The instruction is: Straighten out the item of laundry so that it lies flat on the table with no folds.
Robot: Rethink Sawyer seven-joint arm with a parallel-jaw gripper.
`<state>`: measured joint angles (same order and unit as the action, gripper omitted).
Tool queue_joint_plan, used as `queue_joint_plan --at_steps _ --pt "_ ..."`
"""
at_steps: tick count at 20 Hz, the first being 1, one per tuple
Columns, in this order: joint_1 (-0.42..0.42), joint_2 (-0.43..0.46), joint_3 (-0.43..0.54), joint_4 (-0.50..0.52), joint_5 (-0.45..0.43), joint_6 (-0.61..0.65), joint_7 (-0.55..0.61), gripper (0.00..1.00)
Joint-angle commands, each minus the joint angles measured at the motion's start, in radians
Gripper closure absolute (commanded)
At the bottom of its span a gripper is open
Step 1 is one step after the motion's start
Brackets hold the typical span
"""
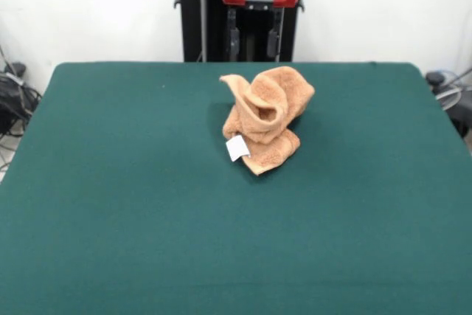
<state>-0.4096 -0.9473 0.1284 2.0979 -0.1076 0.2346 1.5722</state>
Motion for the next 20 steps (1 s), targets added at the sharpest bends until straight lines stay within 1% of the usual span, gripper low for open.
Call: queue_joint_plan --at_steps 1,8,15,20 --pt "-0.005 -0.008 0.018 -0.041 -0.073 0.193 -0.014 0.00" --pt "-0.006 -0.004 0.017 -0.046 -0.085 0.216 0.005 0.00" --pt "-0.034 0.046 0.022 -0.080 -0.120 0.187 0.016 0.00" --pt "-0.047 0.055 0.032 -0.090 -0.130 0.181 0.021 0.00"
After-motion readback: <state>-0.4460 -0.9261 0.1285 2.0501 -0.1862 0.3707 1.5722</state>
